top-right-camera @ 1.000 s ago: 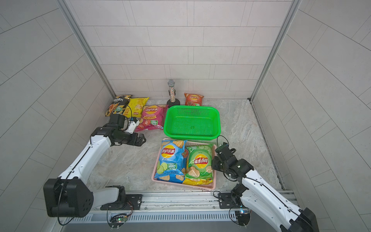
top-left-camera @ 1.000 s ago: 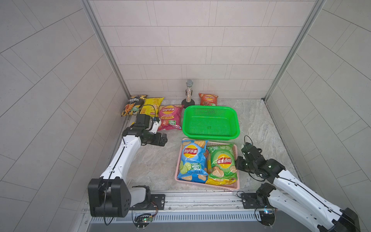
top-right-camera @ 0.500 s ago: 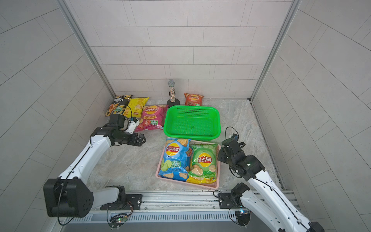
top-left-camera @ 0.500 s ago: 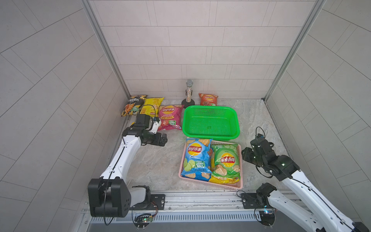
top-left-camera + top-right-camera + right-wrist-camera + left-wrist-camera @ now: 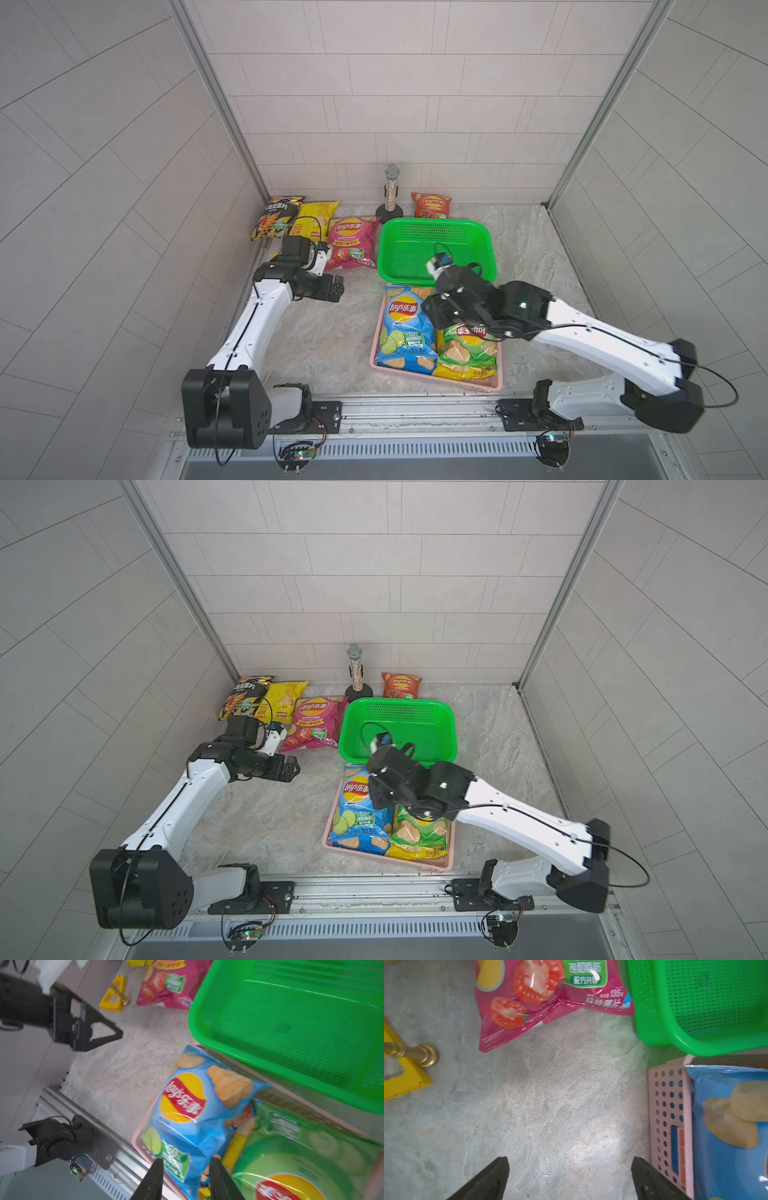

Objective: Put the potato chips into the basket
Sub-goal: Move the basket to the corner of the board.

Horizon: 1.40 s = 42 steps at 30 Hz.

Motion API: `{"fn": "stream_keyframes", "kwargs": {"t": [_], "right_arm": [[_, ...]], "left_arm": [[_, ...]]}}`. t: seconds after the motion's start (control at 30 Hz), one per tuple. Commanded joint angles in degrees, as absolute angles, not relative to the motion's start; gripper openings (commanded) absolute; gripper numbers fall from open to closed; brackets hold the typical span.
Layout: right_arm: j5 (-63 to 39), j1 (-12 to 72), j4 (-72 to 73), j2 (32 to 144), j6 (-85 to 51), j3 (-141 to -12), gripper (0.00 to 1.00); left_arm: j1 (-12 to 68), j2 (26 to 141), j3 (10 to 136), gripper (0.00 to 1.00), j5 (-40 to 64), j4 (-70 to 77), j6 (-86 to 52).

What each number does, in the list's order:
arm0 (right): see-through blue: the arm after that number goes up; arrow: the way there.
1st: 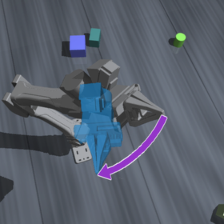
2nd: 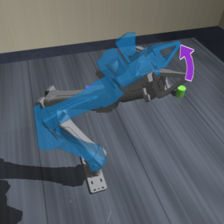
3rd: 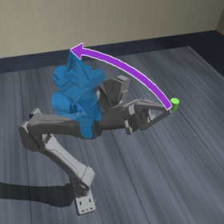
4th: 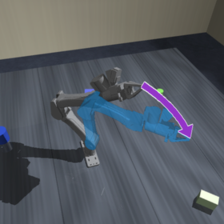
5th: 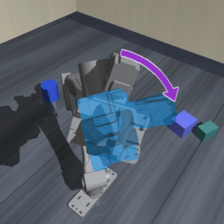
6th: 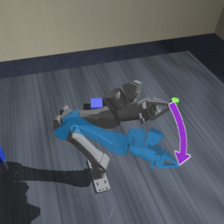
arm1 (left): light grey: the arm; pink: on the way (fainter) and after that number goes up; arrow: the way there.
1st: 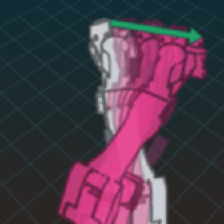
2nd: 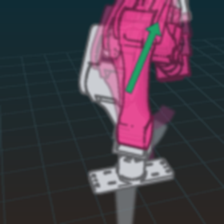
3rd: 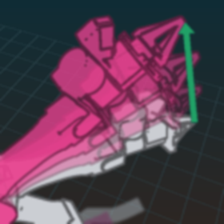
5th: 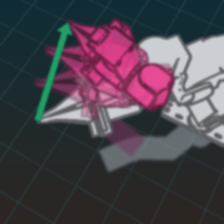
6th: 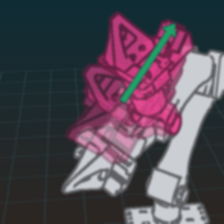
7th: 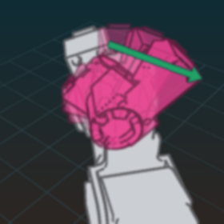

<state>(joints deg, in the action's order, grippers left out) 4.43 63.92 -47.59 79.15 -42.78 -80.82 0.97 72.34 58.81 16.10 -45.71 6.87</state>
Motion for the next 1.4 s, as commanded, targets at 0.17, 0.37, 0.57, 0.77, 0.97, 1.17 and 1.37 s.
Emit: {"fn": "stream_keyframes", "kwargs": {"t": [0.17,0.37,0.57,0.77,0.97,1.17,1.37], "right_arm": [[-3.3,74.1,-50.3,105.4,-34.3,-98.2,0.42],[-6.3,74.5,-54.5,116.3,-27.0,-106.8,0.43],[-6.1,73.2,-54.9,122.9,-24.4,-111.2,0.42],[-6.5,71.9,-54.9,126.8,-24.3,-111.1,0.43],[-5.1,71.3,-55.1,124.2,-24.4,-105.2,0.42],[-3.9,70.3,-54.1,118.1,-25.4,-95.3,0.41],[-1.9,69.8,-51.9,110.6,-29.7,-84.7,0.41]], "left_arm": [[-5.1,71.3,61.7,1.0,2.0,-45.0,2.1],[-14.5,71.4,62.8,1.0,3.3,-45.3,-0.4],[-18.9,71.5,63.1,1.0,3.6,-45.2,-1.5],[-19.6,71.8,63.0,1.0,3.3,-45.0,-1.9],[-19.6,71.8,63.0,1.0,5.1,-45.0,-2.1],[-19.6,72.1,63.1,1.0,6.3,-44.9,-2.1],[-19.6,72.2,63.0,1.0,8.4,-45.1,-1.9]]}}
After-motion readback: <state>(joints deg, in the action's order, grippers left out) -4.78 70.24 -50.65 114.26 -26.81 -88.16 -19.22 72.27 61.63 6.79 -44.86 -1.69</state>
